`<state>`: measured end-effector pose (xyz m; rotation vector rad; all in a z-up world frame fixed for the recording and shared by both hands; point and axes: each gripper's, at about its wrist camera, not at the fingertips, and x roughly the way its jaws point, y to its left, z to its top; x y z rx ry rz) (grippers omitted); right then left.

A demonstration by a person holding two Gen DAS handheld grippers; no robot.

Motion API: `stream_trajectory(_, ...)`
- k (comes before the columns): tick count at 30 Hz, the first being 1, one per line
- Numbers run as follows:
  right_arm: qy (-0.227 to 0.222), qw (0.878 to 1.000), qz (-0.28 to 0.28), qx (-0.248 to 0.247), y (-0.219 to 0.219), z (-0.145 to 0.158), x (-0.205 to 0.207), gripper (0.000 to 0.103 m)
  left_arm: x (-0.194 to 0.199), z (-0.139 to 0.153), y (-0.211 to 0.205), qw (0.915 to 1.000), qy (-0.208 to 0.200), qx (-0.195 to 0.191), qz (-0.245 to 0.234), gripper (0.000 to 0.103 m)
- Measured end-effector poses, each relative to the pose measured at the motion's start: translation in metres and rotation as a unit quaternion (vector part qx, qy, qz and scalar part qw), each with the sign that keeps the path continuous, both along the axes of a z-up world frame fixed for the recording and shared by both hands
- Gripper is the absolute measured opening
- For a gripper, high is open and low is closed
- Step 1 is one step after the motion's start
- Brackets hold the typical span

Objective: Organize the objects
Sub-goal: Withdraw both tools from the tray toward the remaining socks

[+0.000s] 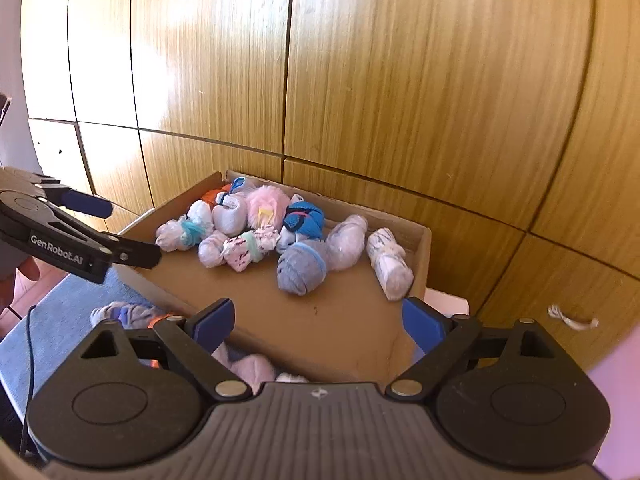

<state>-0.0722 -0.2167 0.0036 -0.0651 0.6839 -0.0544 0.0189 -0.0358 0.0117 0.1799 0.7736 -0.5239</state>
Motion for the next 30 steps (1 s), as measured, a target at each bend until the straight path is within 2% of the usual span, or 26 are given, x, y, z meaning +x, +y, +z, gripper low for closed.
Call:
stream_trajectory(4,-0.016,1.0,-0.005,0.011,-0.003,-0.011,-0.031,0.091,-0.024,-0.01,0.018,0.9999,-0.013,-0.007,0.003,0.103)
stream_trajectory(7,-0.025,1.0,-0.014,0.007,-0.005,-0.03,-0.052,0.091,-0.043,-0.023,0.028,0.9989,-0.042,-0.014,-0.015,0.102)
stream_trajectory(11,-0.018,0.999,-0.027,0.017,-0.006,-0.057,-0.062,0.083,-0.053,-0.045,0.028,0.9954,-0.075,0.017,-0.057,0.099)
stream_trajectory(15,-0.012,0.999,-0.037,0.019,-0.009,-0.073,-0.061,0.076,-0.045,-0.057,0.029,0.9951,-0.069,0.025,-0.067,0.096)
stream_trajectory(24,-0.01,0.997,-0.061,0.047,-0.017,-0.086,-0.057,0.059,-0.041,-0.069,0.015,0.9934,-0.058,0.029,-0.094,0.087)
stream_trajectory(27,-0.003,0.997,-0.064,0.052,-0.017,-0.089,-0.058,0.047,-0.037,-0.072,0.011,0.9934,-0.047,0.025,-0.102,0.079)
stream_trajectory(28,-0.003,0.996,-0.067,0.051,-0.016,-0.09,-0.059,0.041,-0.037,-0.074,0.01,0.9932,-0.045,0.026,-0.104,0.075)
stream_trajectory(30,-0.002,0.997,-0.067,0.046,-0.015,-0.092,-0.06,0.035,-0.035,-0.076,0.008,0.9932,-0.038,0.026,-0.107,0.066)
